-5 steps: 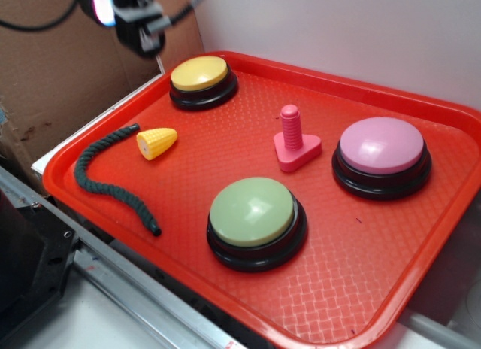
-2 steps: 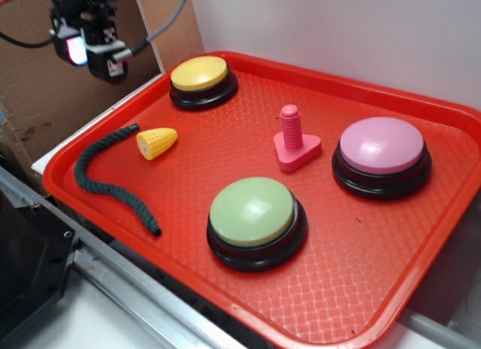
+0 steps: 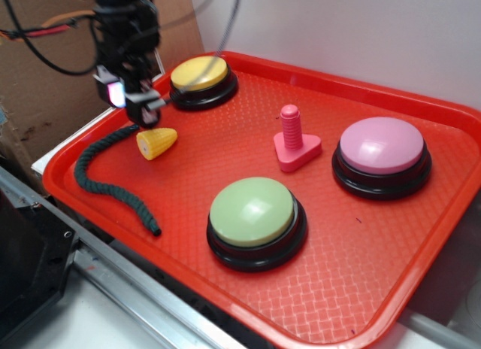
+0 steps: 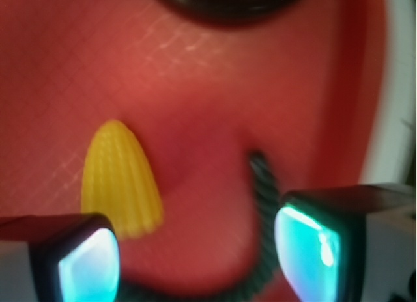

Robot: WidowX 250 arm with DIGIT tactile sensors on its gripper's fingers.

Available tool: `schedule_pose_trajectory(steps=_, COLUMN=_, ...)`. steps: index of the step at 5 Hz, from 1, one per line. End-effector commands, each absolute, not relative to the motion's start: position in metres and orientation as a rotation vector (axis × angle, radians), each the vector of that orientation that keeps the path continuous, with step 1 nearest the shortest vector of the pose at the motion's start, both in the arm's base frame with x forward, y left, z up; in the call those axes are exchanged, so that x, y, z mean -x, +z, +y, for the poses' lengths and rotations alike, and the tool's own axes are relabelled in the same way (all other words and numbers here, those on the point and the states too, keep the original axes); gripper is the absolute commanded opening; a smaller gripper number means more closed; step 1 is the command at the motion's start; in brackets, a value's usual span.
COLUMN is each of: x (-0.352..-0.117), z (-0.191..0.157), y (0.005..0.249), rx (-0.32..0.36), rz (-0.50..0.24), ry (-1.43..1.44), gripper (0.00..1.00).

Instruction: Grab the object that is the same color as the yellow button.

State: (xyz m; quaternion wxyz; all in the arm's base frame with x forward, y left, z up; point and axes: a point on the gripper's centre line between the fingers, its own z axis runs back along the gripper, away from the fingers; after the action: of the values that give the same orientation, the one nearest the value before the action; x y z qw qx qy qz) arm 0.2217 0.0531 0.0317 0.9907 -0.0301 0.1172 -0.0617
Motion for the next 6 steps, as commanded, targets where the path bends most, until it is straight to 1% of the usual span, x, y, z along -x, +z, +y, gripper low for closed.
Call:
schedule_pose_trajectory(steps=1, x=-0.222, z=0.033, y=0.032, rx=0.060, rz=0.200, ry=-0.167, gripper=1.00)
schedule_pose_trajectory(steps=2, x=-0.221, z=0.033, y=0.028, rx=0.063, rz=0.216, ry=-0.152, gripper=1.00)
schedule_pose_trajectory(steps=3, x=-0.221, z=0.031, y=0.014, rx=0.048, rz=0.270, ry=-0.155, gripper=1.00)
schedule_pose_trajectory(steps=4, x=-0.218, z=0.027, y=-0.001, rx=0.047, rz=0.320, ry=-0.148, gripper=1.00)
schedule_pose_trajectory(steps=5, x=-0.215, z=0.024, y=-0.012, rx=0.040, rz=0.346, ry=-0.157, gripper=0.59)
schedule_pose_trajectory(steps=6, x=-0.214, z=0.024, y=0.005, rx=0.054, rz=0.294, ry=-0.132, gripper=0.00)
